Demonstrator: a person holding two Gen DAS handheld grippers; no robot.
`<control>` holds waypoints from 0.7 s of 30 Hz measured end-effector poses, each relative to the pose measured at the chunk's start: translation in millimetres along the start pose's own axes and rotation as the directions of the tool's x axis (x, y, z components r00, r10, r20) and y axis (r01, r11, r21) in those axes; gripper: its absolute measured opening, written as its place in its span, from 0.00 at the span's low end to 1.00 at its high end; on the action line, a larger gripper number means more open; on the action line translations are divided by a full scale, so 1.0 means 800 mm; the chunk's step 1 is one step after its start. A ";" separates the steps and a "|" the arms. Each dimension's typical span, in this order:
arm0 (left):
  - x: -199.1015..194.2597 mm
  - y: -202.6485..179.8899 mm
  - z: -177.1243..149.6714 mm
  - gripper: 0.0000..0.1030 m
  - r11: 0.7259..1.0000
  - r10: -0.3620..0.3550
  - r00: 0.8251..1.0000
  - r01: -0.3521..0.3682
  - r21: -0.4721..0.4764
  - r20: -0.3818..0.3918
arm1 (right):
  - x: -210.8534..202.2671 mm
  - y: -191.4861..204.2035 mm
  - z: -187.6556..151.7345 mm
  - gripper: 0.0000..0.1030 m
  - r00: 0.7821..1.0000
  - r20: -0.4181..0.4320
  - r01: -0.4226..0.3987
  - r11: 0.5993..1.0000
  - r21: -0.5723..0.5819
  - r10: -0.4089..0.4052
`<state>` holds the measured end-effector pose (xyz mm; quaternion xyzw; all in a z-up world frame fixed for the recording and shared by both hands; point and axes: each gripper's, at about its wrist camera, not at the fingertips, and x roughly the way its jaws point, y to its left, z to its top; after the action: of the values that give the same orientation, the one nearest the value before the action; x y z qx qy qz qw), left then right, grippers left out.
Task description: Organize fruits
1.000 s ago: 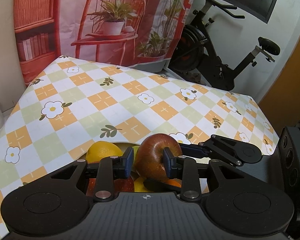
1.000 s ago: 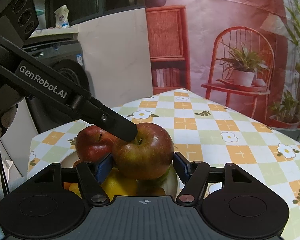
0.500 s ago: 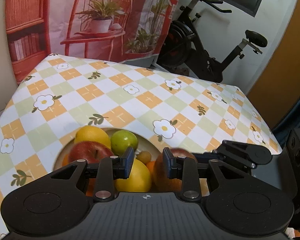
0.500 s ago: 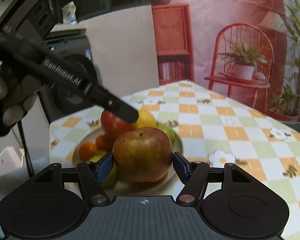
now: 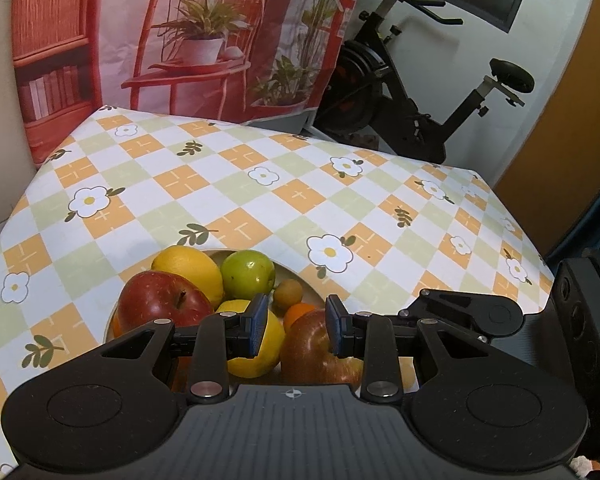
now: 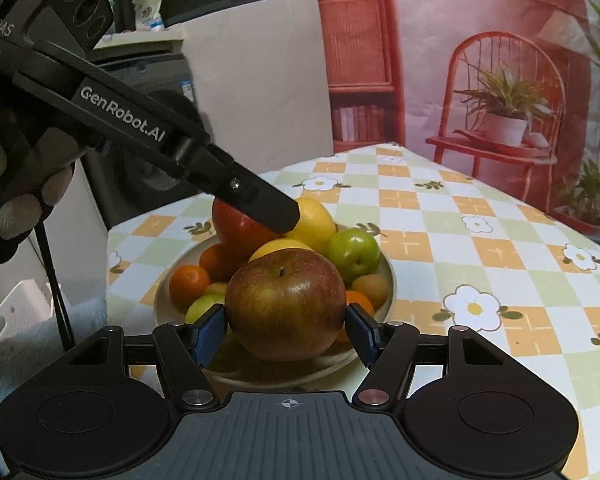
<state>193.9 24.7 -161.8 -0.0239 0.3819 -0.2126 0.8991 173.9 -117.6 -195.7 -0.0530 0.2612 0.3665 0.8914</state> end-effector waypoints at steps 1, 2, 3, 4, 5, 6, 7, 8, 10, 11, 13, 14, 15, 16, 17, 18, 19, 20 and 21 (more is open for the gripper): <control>0.000 0.000 0.000 0.33 1.000 0.004 1.000 -0.004 0.001 0.000 | 0.002 0.001 -0.002 0.59 1.000 -0.009 -0.004 1.000 -0.010 0.004; 0.000 0.001 -0.001 0.33 1.000 0.007 1.000 -0.007 0.001 0.002 | 0.004 0.003 -0.005 0.59 1.000 -0.021 -0.004 1.000 -0.021 0.003; 0.000 0.001 -0.001 0.33 1.000 0.009 1.000 -0.009 0.001 0.002 | 0.005 0.004 -0.008 0.59 1.000 -0.026 -0.002 1.000 -0.020 0.001; 0.000 0.001 -0.001 0.33 1.000 0.011 1.000 -0.011 0.000 0.003 | 0.006 0.002 -0.012 0.59 1.000 -0.026 -0.003 1.000 -0.004 0.003; 0.000 0.001 -0.001 0.33 1.000 0.015 1.000 -0.015 0.001 0.004 | 0.006 -0.001 -0.015 0.59 1.000 -0.020 -0.008 1.000 0.010 0.008; -0.001 0.001 -0.002 0.33 1.000 0.019 1.000 -0.019 0.001 0.003 | 0.006 0.000 -0.017 0.59 1.000 -0.012 -0.006 1.000 0.010 0.006; -0.001 0.001 -0.002 0.33 1.000 0.023 1.000 -0.023 0.002 0.002 | 0.005 0.001 -0.016 0.59 1.000 -0.010 -0.003 1.000 0.009 0.003; -0.001 0.001 -0.003 0.33 1.000 0.026 1.000 -0.026 0.004 0.001 | 0.005 0.002 -0.016 0.60 1.000 -0.012 0.000 1.000 0.005 0.000; -0.002 0.001 -0.004 0.33 0.999 0.034 0.999 -0.034 0.006 -0.002 | 0.006 0.003 -0.015 0.60 1.000 -0.017 0.004 1.000 -0.005 -0.004; -0.002 0.001 -0.004 0.33 0.999 0.037 0.999 -0.037 0.007 -0.002 | 0.006 0.003 -0.015 0.60 1.000 -0.019 0.004 1.000 -0.004 -0.004; -0.003 0.000 -0.005 0.33 0.999 0.045 0.999 -0.045 0.009 -0.003 | 0.005 0.004 -0.013 0.60 1.000 -0.021 0.012 1.000 -0.006 -0.012; -0.004 0.000 -0.006 0.33 0.999 0.050 0.999 -0.050 0.012 -0.003 | 0.005 0.005 -0.012 0.61 1.000 -0.021 0.017 1.000 -0.010 -0.017; -0.004 -0.001 -0.007 0.33 0.998 0.058 0.998 -0.058 0.018 -0.003 | 0.004 0.006 -0.011 0.61 1.000 -0.021 0.023 1.000 -0.016 -0.023; -0.005 -0.002 -0.008 0.33 0.998 0.063 0.998 -0.063 0.023 -0.001 | 0.002 0.007 -0.010 0.63 1.000 -0.018 0.025 1.000 -0.019 -0.026; -0.006 -0.004 -0.009 0.34 0.997 0.070 0.998 -0.070 0.027 0.000 | 0.000 0.007 -0.008 0.65 1.000 -0.011 0.029 0.999 -0.018 -0.029; -0.008 -0.004 -0.010 0.34 0.997 0.076 0.997 -0.076 0.027 0.002 | -0.003 0.007 -0.007 0.65 0.999 -0.003 0.034 0.999 -0.016 -0.034; -0.010 -0.005 -0.011 0.36 0.996 0.081 0.997 -0.081 0.025 0.005 | -0.006 0.007 -0.005 0.66 0.999 0.003 0.039 0.999 -0.013 -0.039; -0.013 -0.005 -0.012 0.38 0.996 0.088 0.996 -0.088 0.021 0.010 | -0.009 0.007 -0.003 0.67 0.999 0.008 0.045 0.999 -0.009 -0.045; -0.018 -0.005 -0.013 0.39 0.995 0.097 0.995 -0.098 0.016 0.020 | -0.013 0.007 -0.002 0.67 0.999 0.011 0.051 0.999 -0.005 -0.051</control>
<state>176.3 27.8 -158.8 0.0002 0.3721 -0.1713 0.9122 163.2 -120.2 -190.9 -0.0602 0.2538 0.3444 0.9018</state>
